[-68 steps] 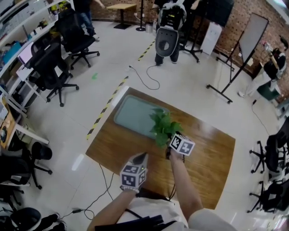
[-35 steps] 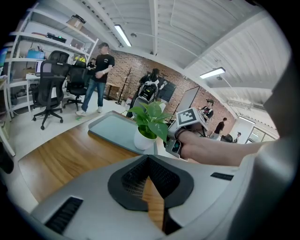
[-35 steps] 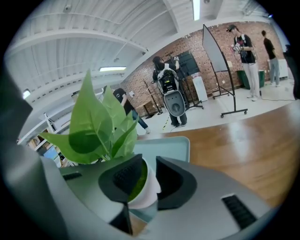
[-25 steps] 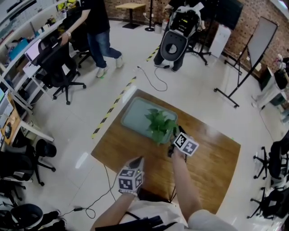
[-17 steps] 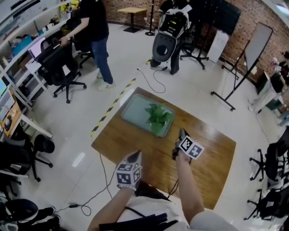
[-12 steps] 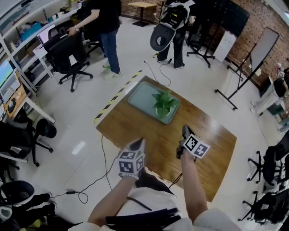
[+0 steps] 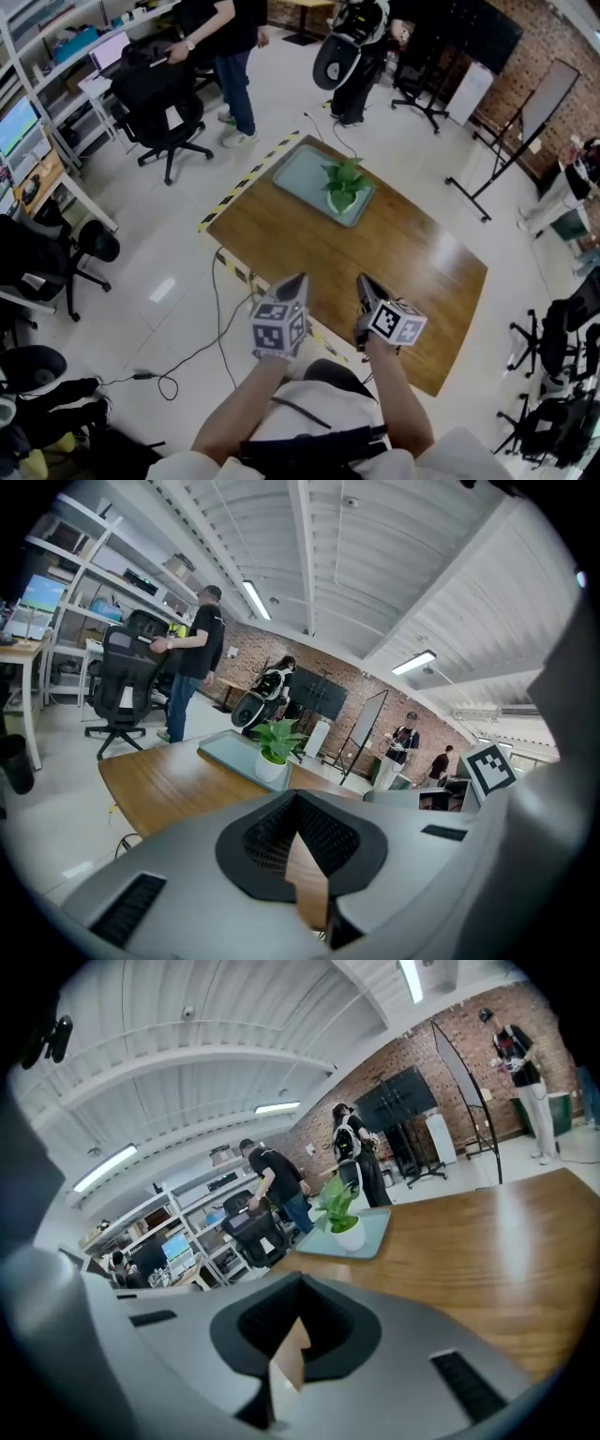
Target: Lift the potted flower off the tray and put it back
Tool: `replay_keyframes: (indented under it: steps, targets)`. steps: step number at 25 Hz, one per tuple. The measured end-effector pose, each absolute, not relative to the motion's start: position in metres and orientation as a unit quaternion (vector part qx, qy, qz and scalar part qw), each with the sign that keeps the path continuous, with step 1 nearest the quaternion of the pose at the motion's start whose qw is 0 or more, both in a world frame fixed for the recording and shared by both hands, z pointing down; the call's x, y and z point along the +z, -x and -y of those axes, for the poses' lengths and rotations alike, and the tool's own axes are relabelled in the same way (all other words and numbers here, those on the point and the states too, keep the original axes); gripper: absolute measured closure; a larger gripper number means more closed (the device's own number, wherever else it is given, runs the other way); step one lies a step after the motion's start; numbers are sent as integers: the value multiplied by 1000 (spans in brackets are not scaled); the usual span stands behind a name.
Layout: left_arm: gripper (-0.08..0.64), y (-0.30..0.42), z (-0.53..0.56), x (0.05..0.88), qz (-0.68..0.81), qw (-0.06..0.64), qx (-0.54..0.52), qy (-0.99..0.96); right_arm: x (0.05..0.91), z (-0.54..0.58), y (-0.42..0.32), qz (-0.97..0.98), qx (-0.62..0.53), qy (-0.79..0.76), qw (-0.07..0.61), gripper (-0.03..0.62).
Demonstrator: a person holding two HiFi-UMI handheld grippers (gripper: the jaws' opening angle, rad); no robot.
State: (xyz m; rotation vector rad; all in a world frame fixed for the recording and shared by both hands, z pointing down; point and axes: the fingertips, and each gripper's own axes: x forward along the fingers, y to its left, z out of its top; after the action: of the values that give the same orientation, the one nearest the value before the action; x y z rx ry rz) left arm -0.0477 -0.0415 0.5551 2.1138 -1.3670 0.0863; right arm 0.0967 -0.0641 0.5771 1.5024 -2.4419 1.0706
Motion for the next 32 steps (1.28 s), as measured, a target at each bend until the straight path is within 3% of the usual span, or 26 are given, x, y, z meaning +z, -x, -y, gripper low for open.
replay_keyframes:
  steps: [10, 23, 32]
  targets:
    - [565, 23, 13, 546, 542, 302, 17, -784, 554, 21, -98, 841, 286, -451, 88, 592]
    - [565, -45, -43, 552, 531, 302, 48, -791, 575, -39, -177, 822, 314, -469, 70, 591]
    - [565, -63, -68, 551, 537, 298, 49, -788, 565, -55, -191, 829, 307, -463, 65, 591]
